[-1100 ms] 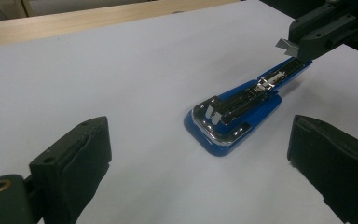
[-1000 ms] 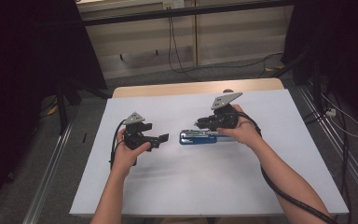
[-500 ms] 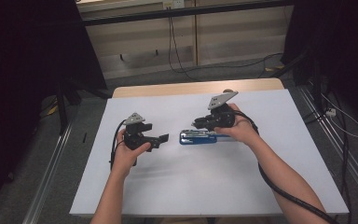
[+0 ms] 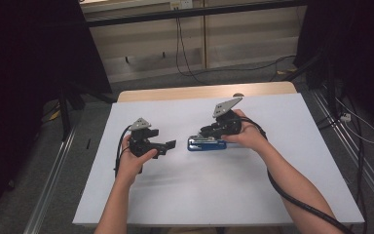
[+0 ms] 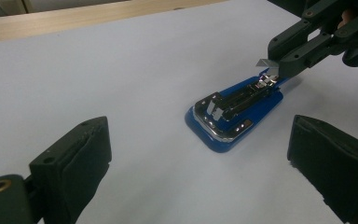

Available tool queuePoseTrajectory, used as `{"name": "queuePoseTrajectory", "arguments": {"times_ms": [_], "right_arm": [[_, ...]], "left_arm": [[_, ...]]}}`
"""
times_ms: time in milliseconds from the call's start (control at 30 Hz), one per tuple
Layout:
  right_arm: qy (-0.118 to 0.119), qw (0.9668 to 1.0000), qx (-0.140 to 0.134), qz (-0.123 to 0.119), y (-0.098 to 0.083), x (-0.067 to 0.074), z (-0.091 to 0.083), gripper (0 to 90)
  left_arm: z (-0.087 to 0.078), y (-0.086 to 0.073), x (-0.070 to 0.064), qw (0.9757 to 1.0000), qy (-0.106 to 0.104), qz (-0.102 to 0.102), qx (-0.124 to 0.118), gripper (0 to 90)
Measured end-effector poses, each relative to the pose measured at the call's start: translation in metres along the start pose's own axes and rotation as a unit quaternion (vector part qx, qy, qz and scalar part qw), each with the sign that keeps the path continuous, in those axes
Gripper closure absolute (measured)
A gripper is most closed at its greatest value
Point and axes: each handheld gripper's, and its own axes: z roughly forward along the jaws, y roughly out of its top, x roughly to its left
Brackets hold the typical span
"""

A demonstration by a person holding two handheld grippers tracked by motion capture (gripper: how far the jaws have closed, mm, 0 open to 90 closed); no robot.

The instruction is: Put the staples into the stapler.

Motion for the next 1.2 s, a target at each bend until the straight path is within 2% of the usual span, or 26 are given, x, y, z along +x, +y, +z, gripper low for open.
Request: {"name": "queuePoseTrajectory", "arguments": {"times_ms": [367,1200], "right_arm": [[0.005,0.9999,0.001,-0.011,0.006,-0.006,0.002,79.4],[0.025,0.9994,0.009,-0.022,0.005,-0.016,0.008,79.4]], "left_arm": [[0.0,0.0,0.0,1.0,-0.001,0.002,0.003,6.3],[0.0,-0.002,0.002,1.0,0.001,0.0,0.003,6.3]]}}
